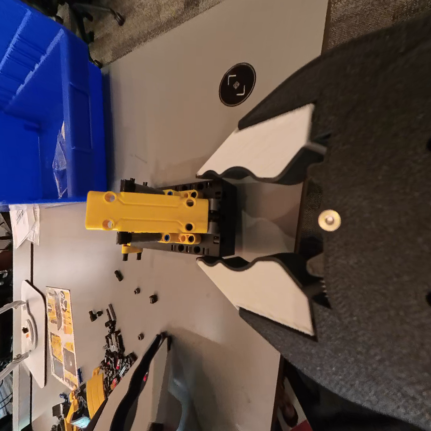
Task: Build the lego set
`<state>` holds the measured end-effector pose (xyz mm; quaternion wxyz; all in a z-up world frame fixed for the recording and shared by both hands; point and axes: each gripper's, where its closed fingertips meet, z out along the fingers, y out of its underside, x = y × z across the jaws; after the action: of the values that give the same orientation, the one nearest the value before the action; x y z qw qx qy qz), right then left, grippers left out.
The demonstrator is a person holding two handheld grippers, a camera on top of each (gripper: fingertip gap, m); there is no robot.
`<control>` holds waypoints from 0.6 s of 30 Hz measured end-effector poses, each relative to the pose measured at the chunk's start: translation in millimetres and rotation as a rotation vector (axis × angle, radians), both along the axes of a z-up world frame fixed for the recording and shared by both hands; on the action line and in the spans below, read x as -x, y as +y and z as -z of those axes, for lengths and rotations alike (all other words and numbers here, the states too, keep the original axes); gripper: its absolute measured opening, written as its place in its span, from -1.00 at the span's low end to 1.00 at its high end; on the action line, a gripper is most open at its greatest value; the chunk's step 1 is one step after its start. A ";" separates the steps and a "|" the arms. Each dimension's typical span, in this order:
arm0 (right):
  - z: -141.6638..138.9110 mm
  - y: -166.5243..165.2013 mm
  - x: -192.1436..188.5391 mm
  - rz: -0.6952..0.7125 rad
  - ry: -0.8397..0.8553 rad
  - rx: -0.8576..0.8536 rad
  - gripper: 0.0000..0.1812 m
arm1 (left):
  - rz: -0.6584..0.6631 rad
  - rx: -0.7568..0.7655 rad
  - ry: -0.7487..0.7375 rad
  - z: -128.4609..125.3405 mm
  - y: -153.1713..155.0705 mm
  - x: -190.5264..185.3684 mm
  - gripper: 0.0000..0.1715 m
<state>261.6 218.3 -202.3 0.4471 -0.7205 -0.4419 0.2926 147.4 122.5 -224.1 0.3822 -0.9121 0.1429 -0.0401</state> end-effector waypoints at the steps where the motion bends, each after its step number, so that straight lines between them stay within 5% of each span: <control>1: 0.0 -0.8 0.3 -0.002 0.003 -0.002 -0.28 | -0.006 0.005 0.005 0.1 -1.5 3.8 -0.94; 11: 3.4 -3.7 1.1 -0.005 0.021 -0.018 -0.27 | -0.236 0.039 0.147 -2.1 -22.0 88.4 -0.94; 18: 3.7 -4.1 4.4 -0.005 0.016 -0.031 -0.27 | -0.104 -0.147 -0.082 -42.1 8.3 33.6 -0.60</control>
<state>257.2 214.2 -206.0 0.4609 -0.7100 -0.4446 0.2929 113.7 130.8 -182.0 0.4551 -0.8854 0.0821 -0.0471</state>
